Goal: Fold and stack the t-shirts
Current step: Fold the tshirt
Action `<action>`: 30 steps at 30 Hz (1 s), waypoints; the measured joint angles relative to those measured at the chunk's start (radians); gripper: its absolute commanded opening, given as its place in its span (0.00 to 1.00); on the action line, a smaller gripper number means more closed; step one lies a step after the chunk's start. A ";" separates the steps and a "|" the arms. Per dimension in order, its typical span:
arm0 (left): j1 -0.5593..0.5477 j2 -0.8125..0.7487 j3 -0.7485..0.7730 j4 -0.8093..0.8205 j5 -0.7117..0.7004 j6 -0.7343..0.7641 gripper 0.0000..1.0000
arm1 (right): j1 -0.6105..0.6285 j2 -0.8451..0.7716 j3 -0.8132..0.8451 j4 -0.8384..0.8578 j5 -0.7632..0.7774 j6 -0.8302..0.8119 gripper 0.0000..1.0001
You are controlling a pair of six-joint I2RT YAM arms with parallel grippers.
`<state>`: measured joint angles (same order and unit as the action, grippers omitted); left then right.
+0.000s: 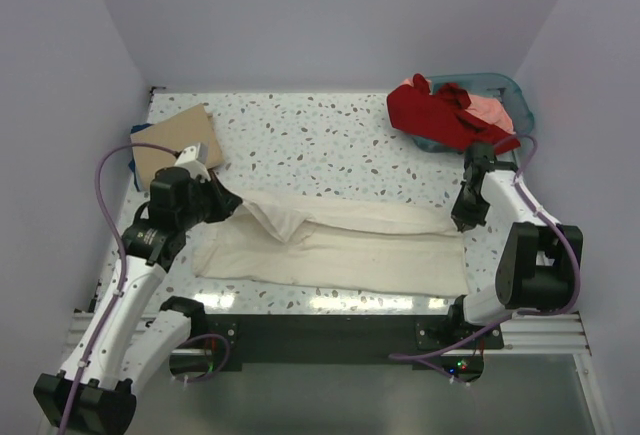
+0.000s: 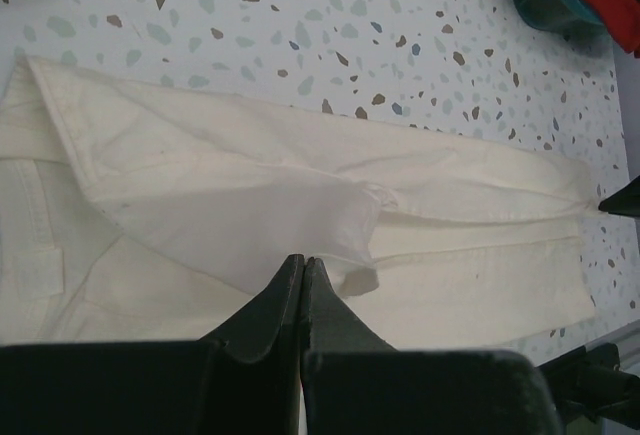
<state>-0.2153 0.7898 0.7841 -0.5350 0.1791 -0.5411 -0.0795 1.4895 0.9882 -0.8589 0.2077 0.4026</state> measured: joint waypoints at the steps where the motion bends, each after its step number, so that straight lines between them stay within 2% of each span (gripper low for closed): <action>1: 0.000 -0.009 -0.012 -0.007 0.004 -0.005 0.00 | 0.000 0.000 -0.002 -0.003 0.006 0.004 0.00; 8: 0.000 -0.056 -0.089 -0.064 0.036 -0.047 0.00 | 0.000 0.000 -0.009 -0.029 0.036 0.029 0.00; 9: 0.000 -0.064 -0.096 -0.072 0.040 -0.050 0.00 | 0.000 0.000 -0.009 -0.034 0.039 0.031 0.07; 10: 0.000 -0.068 -0.099 -0.080 0.043 -0.051 0.00 | 0.001 0.002 -0.009 -0.039 0.041 0.035 0.18; 11: 0.000 -0.074 -0.104 -0.085 0.046 -0.052 0.00 | 0.002 0.003 -0.009 -0.043 0.044 0.040 0.45; 12: 0.000 -0.080 -0.108 -0.089 0.049 -0.054 0.00 | 0.007 0.003 -0.010 -0.047 0.050 0.047 0.54; 14: 0.000 -0.088 -0.110 -0.100 0.052 -0.059 0.00 | 0.024 0.000 -0.010 -0.057 0.072 0.047 0.63; 17: 0.000 -0.100 -0.110 -0.120 0.053 -0.067 0.00 | 0.059 -0.028 -0.010 -0.069 0.091 0.049 0.63; 24: 0.000 -0.114 -0.110 -0.159 0.074 -0.069 0.00 | 0.138 -0.201 -0.002 -0.061 0.085 0.049 0.61; 30: 0.000 -0.082 -0.109 -0.174 0.077 -0.064 0.00 | 0.300 -0.173 0.019 0.022 -0.041 0.045 0.57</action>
<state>-0.2153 0.7074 0.6750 -0.7094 0.2565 -0.6052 0.2207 1.3163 1.0069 -0.8368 0.1669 0.4473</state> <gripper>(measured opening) 0.018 0.581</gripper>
